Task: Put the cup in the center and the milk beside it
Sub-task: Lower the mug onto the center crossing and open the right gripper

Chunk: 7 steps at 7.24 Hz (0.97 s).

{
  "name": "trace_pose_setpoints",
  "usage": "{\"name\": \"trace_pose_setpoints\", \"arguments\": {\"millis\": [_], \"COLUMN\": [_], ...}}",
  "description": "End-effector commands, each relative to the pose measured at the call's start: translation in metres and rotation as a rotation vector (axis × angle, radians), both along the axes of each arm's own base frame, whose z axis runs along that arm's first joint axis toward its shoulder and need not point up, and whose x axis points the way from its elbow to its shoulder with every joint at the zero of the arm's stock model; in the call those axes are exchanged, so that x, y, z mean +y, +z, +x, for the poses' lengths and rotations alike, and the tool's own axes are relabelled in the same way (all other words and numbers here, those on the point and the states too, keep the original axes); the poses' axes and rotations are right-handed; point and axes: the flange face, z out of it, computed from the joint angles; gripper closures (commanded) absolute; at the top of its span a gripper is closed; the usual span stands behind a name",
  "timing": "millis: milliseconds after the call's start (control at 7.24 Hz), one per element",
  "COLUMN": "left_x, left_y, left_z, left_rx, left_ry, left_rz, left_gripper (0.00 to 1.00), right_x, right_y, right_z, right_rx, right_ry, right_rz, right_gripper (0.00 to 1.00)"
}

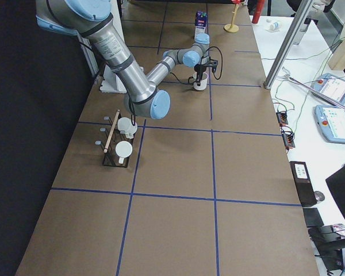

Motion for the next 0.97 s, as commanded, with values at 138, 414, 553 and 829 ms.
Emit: {"name": "trace_pose_setpoints", "arguments": {"millis": [138, 414, 553, 829], "left_x": [0.000, 0.000, 0.000, 0.000], "left_y": [0.001, 0.000, 0.000, -0.001], "left_z": [0.001, 0.001, 0.001, 0.001], "left_rx": [0.000, 0.000, 0.000, 0.000], "left_ry": [0.002, 0.002, 0.002, 0.003], "left_rz": [-0.002, 0.000, 0.000, 0.004], "left_gripper": [0.00, 0.00, 0.00, 0.00], "right_x": [-0.002, -0.002, -0.003, -0.007], "right_y": [0.009, -0.001, -0.011, -0.038], "right_z": [-0.005, -0.004, -0.002, 0.031], "right_rx": [0.016, 0.006, -0.007, -0.028], "right_ry": [-0.002, -0.002, -0.003, 0.006], "right_rz": [-0.012, 0.005, 0.017, 0.018], "right_gripper": [0.67, 0.01, 0.00, 0.00]}}
